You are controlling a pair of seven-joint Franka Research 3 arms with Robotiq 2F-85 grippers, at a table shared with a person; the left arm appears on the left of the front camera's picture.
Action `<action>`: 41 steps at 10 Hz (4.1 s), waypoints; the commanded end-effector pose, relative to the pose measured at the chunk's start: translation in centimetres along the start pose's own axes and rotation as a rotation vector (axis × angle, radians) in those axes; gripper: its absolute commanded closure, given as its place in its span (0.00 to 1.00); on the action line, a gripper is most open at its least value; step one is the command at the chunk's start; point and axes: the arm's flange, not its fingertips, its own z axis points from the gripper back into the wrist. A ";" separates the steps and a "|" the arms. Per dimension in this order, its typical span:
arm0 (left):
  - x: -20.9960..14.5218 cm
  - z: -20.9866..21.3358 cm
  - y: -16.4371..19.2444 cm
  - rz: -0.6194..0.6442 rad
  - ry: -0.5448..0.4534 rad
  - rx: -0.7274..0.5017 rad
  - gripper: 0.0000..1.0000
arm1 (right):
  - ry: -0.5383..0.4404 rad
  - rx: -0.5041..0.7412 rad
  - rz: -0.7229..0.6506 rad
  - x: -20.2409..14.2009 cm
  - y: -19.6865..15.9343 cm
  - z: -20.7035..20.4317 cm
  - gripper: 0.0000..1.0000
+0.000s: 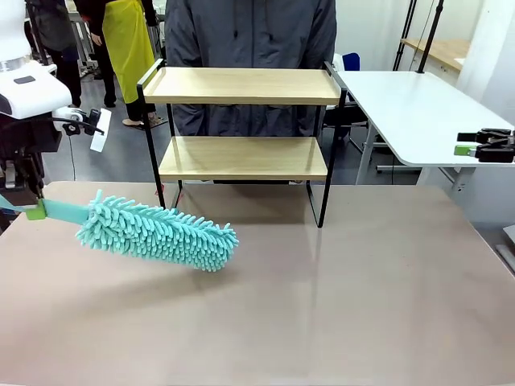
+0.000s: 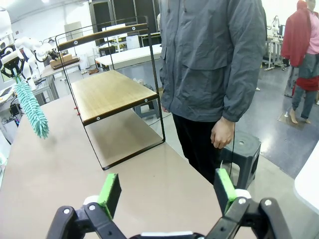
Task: Clean the shelf.
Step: Hand the Duster back to the human.
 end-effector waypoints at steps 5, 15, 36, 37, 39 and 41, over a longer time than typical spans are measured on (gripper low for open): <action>-0.2 -0.1 -0.2 0.007 -0.021 -0.002 0.87 | 0.003 0.001 0.006 0.3 0.0 -0.1 0.00; -1.8 0.6 0.2 -0.020 -0.203 -0.003 0.87 | -0.043 0.203 0.022 5.0 6.1 -2.5 0.00; 6.8 -3.3 -0.4 -0.216 -0.553 0.022 0.87 | -0.015 0.543 -0.011 -0.9 25.3 -14.0 0.00; 6.8 -3.3 -0.4 -0.216 -0.553 0.022 0.87 | -0.027 0.507 -0.001 -2.3 25.8 -14.3 0.00; 6.8 -3.3 -0.4 -0.216 -0.553 0.022 0.87 | -0.070 0.488 0.010 -4.4 26.7 -14.9 0.00; 6.8 -3.3 -0.4 -0.216 -0.553 0.022 0.87 | -0.129 0.472 0.022 -5.1 27.4 -15.5 0.00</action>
